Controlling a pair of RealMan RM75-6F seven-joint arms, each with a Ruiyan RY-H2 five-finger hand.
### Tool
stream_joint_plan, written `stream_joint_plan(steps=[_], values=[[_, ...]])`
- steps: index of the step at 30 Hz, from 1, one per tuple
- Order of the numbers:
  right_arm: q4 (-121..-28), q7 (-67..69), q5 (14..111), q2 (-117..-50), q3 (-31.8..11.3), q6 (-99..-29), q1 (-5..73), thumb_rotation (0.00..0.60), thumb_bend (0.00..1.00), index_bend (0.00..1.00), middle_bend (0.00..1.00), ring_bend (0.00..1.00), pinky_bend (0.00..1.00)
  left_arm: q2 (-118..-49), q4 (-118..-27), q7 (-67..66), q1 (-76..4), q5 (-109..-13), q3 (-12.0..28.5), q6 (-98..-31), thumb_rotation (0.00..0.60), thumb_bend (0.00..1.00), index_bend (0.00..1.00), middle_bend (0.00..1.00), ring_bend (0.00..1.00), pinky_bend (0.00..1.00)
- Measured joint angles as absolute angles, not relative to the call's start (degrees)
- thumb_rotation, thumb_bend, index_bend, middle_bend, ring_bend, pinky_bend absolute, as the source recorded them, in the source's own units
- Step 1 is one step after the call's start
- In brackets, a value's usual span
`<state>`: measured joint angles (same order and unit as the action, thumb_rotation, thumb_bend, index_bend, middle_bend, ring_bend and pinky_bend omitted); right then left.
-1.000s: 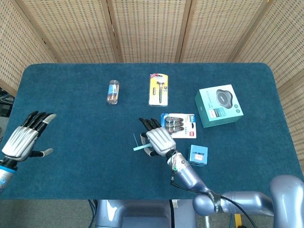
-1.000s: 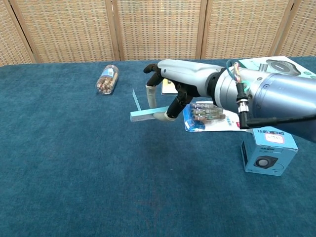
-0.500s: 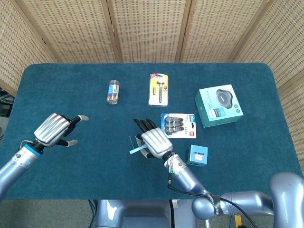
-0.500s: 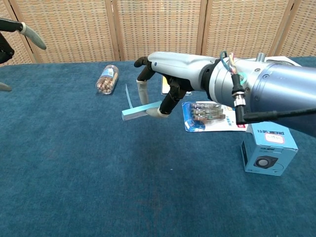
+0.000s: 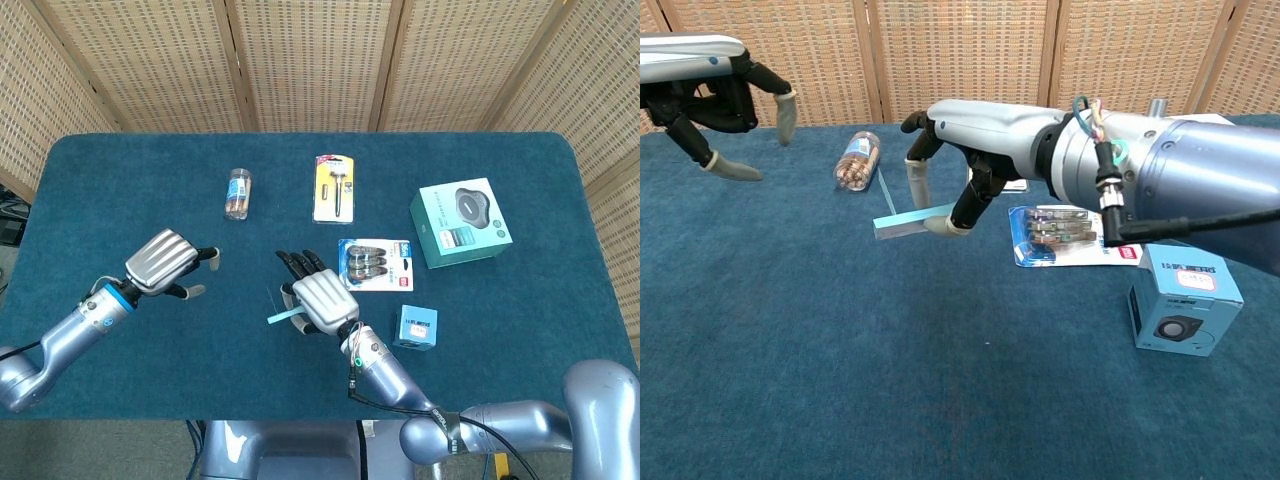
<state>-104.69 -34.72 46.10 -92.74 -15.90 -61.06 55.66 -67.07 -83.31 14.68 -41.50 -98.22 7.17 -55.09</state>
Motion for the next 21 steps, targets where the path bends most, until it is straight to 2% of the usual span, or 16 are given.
stream_joint_plan(steps=[12, 21], values=[[-103.7, -31.6, 48.1, -93.4, -15.6, -60.3, 55.9, 0.6, 0.47, 0.63, 0.0, 0.0, 0.0, -68.2, -86.6, 24.6, -46.7, -95.1, 6.9, -49.8, 0.6, 0.25, 0.49, 0.99, 0.91, 0.95], [-101.0, -29.5, 51.9, -95.0, -14.8, -60.1, 56.0, 0.6, 0.47, 0.63, 0.0, 0.0, 0.0, -68.8, -87.4, 24.6, -48.9, -93.7, 5.9, -48.7, 0.6, 0.25, 0.49, 1.0, 0.91, 0.95]])
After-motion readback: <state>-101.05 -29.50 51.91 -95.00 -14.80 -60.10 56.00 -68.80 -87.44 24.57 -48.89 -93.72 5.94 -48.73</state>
